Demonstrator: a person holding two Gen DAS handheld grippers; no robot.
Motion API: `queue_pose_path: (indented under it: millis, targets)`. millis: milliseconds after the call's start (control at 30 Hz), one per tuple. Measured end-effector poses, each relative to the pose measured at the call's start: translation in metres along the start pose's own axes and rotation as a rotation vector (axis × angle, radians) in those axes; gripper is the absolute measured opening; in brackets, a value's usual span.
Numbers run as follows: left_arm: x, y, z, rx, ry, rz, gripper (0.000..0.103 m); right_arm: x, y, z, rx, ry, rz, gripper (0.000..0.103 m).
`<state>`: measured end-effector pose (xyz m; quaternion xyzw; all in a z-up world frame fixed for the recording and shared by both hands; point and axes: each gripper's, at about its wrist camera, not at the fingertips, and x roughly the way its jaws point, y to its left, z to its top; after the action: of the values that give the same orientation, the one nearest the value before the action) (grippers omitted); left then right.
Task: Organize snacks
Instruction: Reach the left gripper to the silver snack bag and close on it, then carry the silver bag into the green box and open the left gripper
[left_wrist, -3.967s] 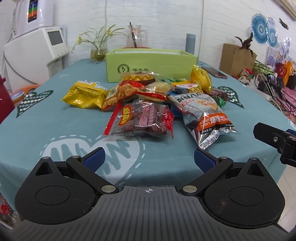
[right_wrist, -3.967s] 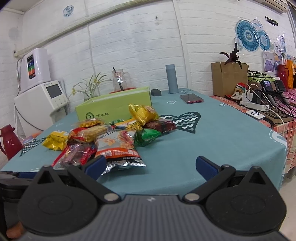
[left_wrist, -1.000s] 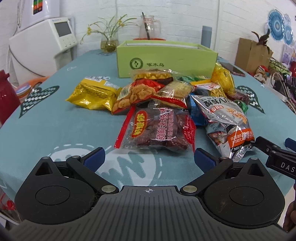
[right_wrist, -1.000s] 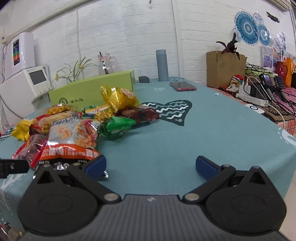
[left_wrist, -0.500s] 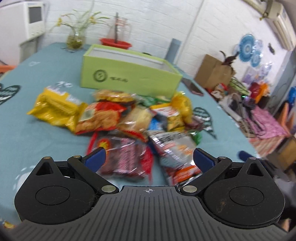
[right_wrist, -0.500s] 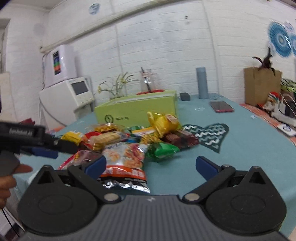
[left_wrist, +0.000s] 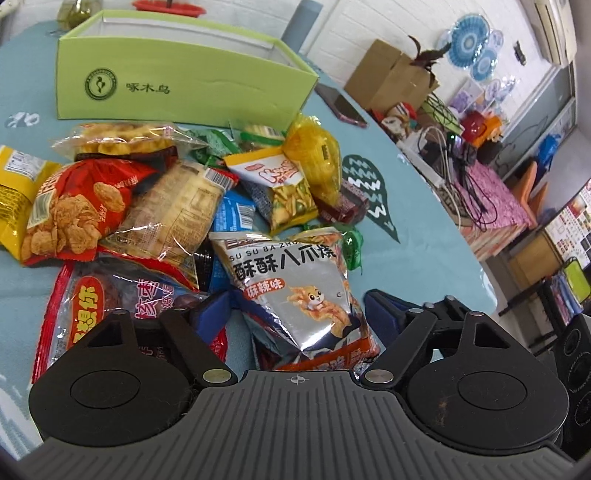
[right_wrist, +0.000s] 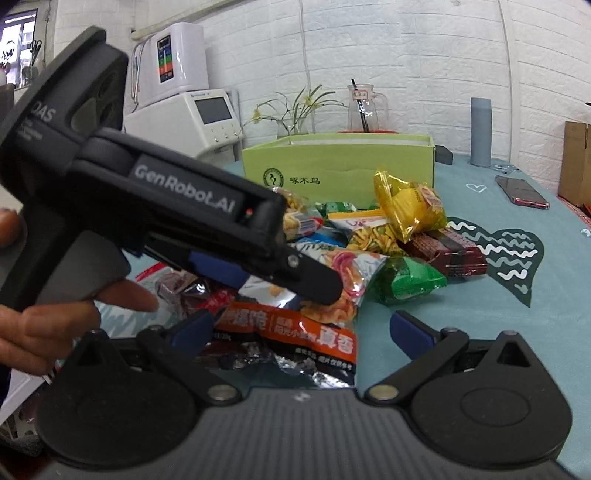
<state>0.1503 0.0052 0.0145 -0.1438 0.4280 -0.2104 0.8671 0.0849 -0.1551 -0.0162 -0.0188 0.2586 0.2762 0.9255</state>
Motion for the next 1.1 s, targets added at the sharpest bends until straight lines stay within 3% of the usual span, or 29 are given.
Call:
queue_pose_path:
  millis: [67, 167, 300, 333, 367, 567, 733, 900, 1000, 1100]
  targets:
    - [-0.001, 0.000, -0.003, 0.001, -0.001, 0.002, 0.063, 0.003, -0.001, -0.002, 0.012, -0.001, 0.011, 0.083]
    - [0.001, 0.000, -0.008, 0.011, -0.010, 0.000, 0.062, 0.011, -0.004, -0.005, 0.046, 0.015, 0.020, 0.074]
    - [0.003, -0.005, -0.007, 0.037, -0.008, 0.003, 0.054, 0.012, -0.006, -0.004, 0.086, 0.004, 0.017, 0.074]
    - [0.002, -0.005, -0.007, 0.045, -0.010, -0.015, 0.044, 0.011, -0.005, -0.003, 0.083, 0.006, 0.025, 0.074]
    - [0.001, -0.004, -0.006, 0.046, -0.011, -0.031, 0.041, 0.010, -0.004, -0.002, 0.081, 0.007, 0.025, 0.073]
    - [-0.021, -0.009, 0.017, 0.053, -0.048, -0.114, 0.040, -0.005, 0.005, 0.026, -0.003, -0.009, -0.012, 0.071]
    - [-0.040, -0.010, 0.075, 0.103, -0.155, -0.093, 0.041, 0.015, -0.005, 0.088, -0.072, -0.082, 0.004, 0.071]
    - [-0.040, 0.013, 0.165, 0.148, -0.254, -0.011, 0.041, 0.083, -0.024, 0.171, -0.136, -0.124, 0.057, 0.071]
    - [-0.021, 0.040, 0.215, 0.125, -0.242, 0.040, 0.041, 0.135, -0.036, 0.210, -0.127, -0.085, 0.097, 0.071]
    - [0.005, 0.072, 0.243, 0.084, -0.202, 0.061, 0.041, 0.183, -0.045, 0.229, -0.107, -0.025, 0.120, 0.071]
